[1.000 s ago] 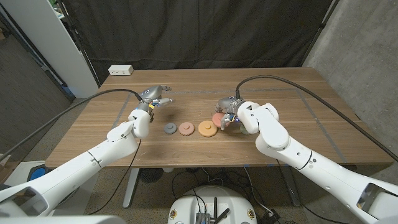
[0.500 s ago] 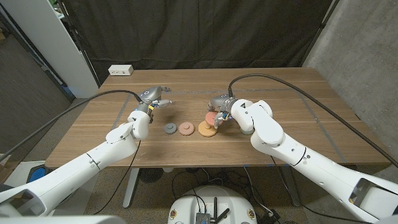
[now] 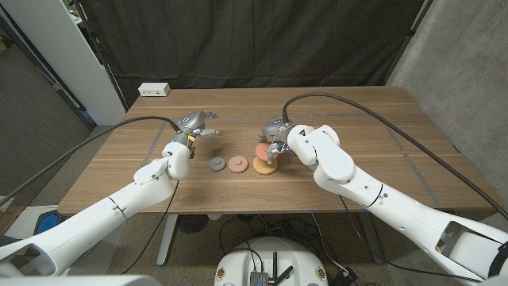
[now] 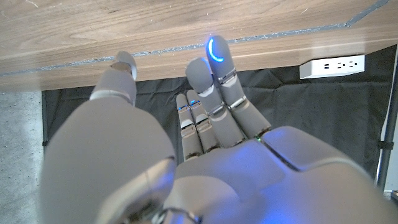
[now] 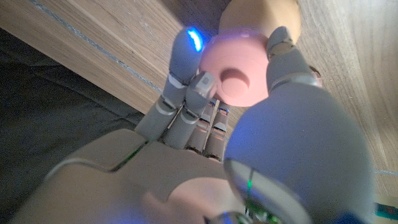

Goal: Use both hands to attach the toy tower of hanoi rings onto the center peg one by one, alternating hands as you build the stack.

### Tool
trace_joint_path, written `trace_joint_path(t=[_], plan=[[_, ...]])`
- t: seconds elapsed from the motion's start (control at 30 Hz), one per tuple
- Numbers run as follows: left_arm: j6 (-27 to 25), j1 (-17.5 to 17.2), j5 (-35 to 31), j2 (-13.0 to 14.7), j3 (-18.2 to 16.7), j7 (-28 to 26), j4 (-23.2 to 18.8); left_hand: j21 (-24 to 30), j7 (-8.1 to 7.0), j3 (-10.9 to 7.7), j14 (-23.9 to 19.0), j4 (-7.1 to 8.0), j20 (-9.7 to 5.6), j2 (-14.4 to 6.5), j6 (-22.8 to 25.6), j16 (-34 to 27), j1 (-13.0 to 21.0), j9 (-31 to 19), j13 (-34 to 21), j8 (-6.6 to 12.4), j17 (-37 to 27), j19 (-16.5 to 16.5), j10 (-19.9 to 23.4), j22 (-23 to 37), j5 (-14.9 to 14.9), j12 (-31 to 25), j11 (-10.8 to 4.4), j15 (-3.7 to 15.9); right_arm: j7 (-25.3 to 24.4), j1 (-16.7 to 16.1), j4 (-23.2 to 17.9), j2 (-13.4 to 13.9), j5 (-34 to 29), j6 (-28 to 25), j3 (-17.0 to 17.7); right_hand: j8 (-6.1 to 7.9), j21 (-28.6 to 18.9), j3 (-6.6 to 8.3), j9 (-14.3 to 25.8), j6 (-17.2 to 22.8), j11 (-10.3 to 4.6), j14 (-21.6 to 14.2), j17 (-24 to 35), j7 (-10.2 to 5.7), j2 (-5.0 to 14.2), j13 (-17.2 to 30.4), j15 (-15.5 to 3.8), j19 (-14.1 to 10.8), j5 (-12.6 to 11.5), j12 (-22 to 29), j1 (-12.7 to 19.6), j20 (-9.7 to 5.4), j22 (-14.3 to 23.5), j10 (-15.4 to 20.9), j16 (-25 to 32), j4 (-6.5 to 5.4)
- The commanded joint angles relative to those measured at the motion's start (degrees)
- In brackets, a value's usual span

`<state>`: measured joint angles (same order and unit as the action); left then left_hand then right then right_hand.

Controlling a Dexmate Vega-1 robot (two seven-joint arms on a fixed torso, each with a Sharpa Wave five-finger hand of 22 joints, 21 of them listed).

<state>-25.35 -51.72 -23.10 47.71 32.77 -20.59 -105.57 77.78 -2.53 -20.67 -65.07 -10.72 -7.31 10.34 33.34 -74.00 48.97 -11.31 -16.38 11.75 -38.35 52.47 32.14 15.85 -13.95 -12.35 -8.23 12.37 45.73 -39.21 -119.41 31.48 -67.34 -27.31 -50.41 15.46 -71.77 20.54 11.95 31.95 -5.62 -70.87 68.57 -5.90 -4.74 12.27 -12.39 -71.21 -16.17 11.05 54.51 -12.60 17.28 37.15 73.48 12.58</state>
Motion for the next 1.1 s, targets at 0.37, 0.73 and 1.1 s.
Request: trace_joint_path(t=[0.37,0.73,1.1], plan=[[-0.27,-0.24,0.08,0.19,-0.1,0.12,-0.31,-0.94,0.46,-1.75,0.22,0.25,-4.69,0.46,0.71,0.42,1.8,-0.21,-0.79,0.09,-1.54,-0.06,0.53,1.01,2.22,-0.27,0.67,0.1,0.81,2.32,4.47,-2.11,1.27,-0.02,-2.7,-0.42,-0.75,3.74,0.67,4.29,-2.16,-0.44,0.35,-0.19,6.38,2.0,-0.25,0.89,-0.36,0.67,6.58,-0.01,-0.3,3.57,0.18,-3.05],[-1.32,-0.55,-0.13,0.41,-0.3,0.27,-1.25,-0.3,0.09,-2.29,-0.69,0.84,-4.74,-1.03,0.27,0.94,0.69,-0.32,-1.28,-0.07,-1.08,0.47,0.38,0.18,2.19,-0.17,0.4,0.18,0.49,2.9,5.71,-1.93,1.69,-0.56,-3.78,-0.46,-1.42,3.77,0.74,5.38,-2.22,-0.45,0.19,-0.5,6.34,2.06,-0.25,1.02,-0.4,0.8,6.43,0.0,-0.66,4.32,-0.03,-3.2],[-0.87,-0.76,0.03,0.29,-0.42,-0.06,-1.34,0.27,-1.28,-2.91,-1.89,2.54,-4.55,-4.16,-0.65,1.02,-0.99,-0.37,-1.62,-0.43,-0.99,0.89,0.02,-0.69,1.05,0.02,-0.71,0.14,0.48,3.52,6.87,-2.17,0.81,-1.31,-4.98,-0.33,-1.95,3.79,0.8,6.46,-2.95,-0.63,0.24,-0.77,6.3,2.38,-0.25,1.17,-0.43,1.01,6.22,-0.01,-1.09,5.15,-0.04,-3.26]])
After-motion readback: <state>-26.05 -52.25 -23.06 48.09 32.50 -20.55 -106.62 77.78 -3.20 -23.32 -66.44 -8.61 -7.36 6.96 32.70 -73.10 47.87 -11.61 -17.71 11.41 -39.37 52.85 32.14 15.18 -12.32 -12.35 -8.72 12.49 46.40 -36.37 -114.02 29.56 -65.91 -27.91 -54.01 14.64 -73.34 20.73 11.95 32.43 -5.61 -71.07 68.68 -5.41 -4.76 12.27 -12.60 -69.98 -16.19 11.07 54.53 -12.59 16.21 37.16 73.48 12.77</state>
